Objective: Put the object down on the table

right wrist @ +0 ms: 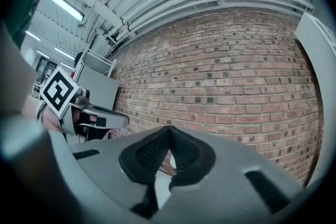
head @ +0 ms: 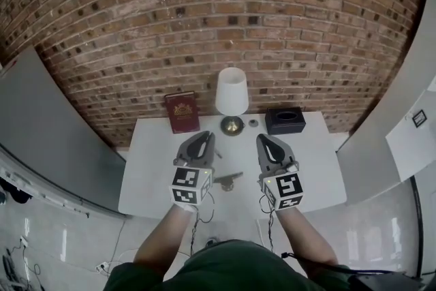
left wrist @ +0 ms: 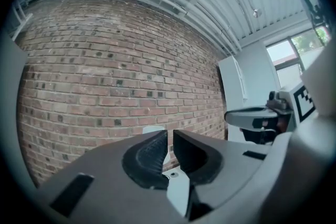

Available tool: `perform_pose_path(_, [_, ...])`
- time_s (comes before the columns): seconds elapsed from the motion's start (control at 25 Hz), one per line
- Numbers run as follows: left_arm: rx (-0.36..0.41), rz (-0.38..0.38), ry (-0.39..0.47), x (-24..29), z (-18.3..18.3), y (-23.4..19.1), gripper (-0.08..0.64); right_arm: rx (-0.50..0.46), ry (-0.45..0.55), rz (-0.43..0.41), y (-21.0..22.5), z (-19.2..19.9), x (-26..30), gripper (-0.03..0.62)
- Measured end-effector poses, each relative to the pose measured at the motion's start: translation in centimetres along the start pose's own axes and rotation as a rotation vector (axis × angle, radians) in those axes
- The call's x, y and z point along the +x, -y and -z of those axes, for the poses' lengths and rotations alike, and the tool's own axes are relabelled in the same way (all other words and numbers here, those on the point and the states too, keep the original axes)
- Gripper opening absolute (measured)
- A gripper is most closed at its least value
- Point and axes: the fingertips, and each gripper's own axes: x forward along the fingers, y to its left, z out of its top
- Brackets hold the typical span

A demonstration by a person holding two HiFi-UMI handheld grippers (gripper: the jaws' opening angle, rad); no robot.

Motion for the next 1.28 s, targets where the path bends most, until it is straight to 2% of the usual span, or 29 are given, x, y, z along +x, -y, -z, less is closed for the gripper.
perform_pose_path(0.72, [-0.026,-0.005,0.016,-0.2,0.2,-1.2,0.028,0.015,-0.005,0.037,1.3,0.5,0.0,0.002])
perform_pose_path(1.28, [-0.044,-0.020,0.020,-0.2,0.6,-1.8,0.028,0.018,-0.007,0.028,1.1,0.7,0.4,0.002])
